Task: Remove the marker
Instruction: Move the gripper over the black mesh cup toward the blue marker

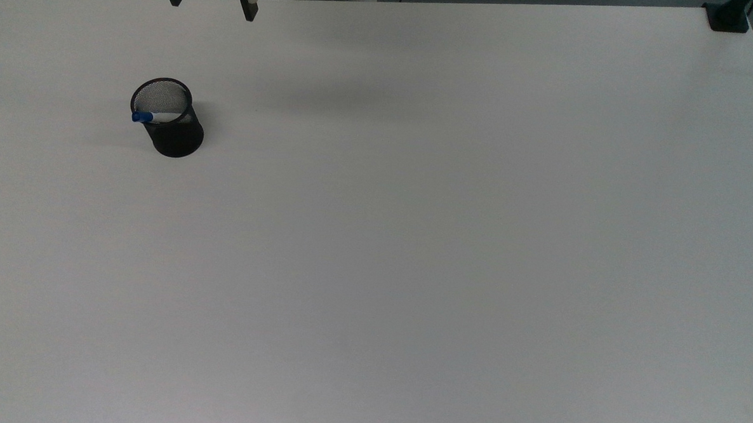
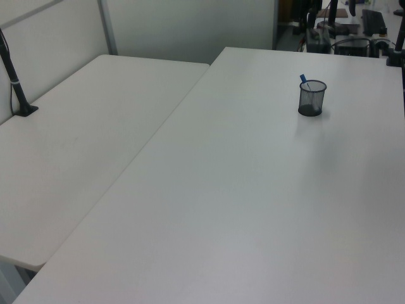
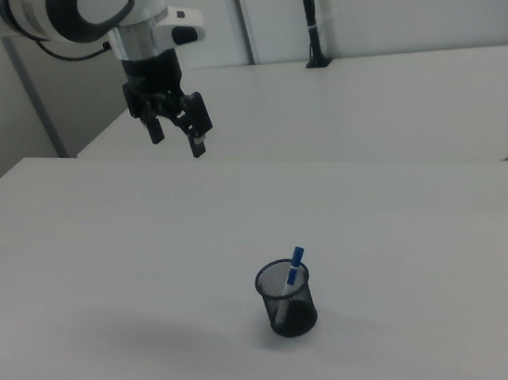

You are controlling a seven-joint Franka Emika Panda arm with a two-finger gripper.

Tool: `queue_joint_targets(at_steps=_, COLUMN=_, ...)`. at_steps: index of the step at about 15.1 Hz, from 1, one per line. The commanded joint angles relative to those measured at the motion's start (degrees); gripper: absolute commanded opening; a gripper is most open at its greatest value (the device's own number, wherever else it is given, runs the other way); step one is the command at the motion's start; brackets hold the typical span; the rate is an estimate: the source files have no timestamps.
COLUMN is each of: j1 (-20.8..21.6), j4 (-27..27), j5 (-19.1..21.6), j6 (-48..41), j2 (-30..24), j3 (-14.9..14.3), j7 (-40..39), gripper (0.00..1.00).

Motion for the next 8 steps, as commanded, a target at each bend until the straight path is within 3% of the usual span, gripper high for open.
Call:
queue_joint_targets(at_steps=1, j1=0.3, j4=-0.5, j5=0.6, j6=-5.7, j2=-3.1, j3=-0.7, j7=-1.3, gripper=1.00)
queue_joint_targets(at_steps=5, j1=-1.4, j4=-0.4, j5=1.3, j6=-8.0, j2=-3.3, j3=-1.0, j7=-7.1, gripper=1.00)
queue_joint_targets(at_steps=8, j1=-0.9, j4=-0.4, j5=1.7, j6=-9.2, j2=-3.3, j3=-0.4, j7=-6.2, gripper=1.00)
